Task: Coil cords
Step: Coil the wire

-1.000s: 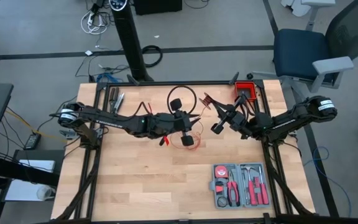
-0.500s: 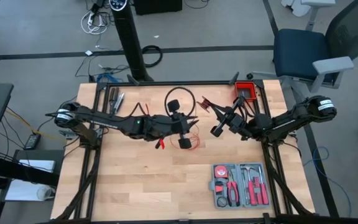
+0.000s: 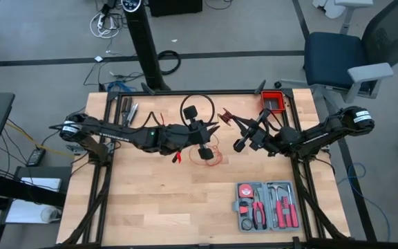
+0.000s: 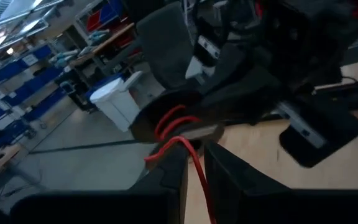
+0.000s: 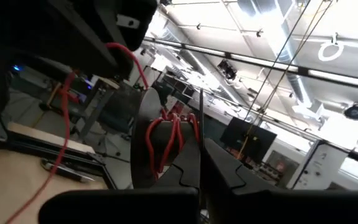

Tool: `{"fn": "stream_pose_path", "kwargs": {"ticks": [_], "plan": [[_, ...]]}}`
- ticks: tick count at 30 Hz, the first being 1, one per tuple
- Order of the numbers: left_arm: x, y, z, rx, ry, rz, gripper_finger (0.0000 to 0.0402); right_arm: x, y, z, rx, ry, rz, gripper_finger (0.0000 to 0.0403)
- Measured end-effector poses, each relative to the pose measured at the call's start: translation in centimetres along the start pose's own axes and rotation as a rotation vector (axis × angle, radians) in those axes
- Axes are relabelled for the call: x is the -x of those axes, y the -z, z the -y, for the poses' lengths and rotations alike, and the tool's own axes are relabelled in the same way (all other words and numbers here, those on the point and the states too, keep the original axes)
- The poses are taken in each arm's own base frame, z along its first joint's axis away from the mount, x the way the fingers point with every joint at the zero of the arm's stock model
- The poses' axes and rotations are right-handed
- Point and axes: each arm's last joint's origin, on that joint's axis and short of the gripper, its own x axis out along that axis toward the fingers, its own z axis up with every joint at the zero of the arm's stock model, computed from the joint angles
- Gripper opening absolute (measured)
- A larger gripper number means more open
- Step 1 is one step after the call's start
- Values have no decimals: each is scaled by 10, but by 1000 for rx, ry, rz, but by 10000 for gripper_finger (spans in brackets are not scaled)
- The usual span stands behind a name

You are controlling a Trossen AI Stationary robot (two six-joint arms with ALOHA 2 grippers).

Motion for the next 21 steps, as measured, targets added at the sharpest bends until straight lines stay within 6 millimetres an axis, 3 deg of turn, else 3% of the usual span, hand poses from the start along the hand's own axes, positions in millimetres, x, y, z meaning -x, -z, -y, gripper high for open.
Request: {"fn": "stream_pose_path", "kwargs": {"ticks": [8, 12, 21], "plan": [[1, -2, 1, -22, 20, 6, 53, 0, 1, 1, 15, 10, -10, 0], [1, -1, 3, -43, 80, 11, 11, 0, 1, 1, 14, 9, -10, 0], [-1, -4, 3, -8, 153, 70, 2, -8, 7, 5, -12, 25, -37, 0]]}}
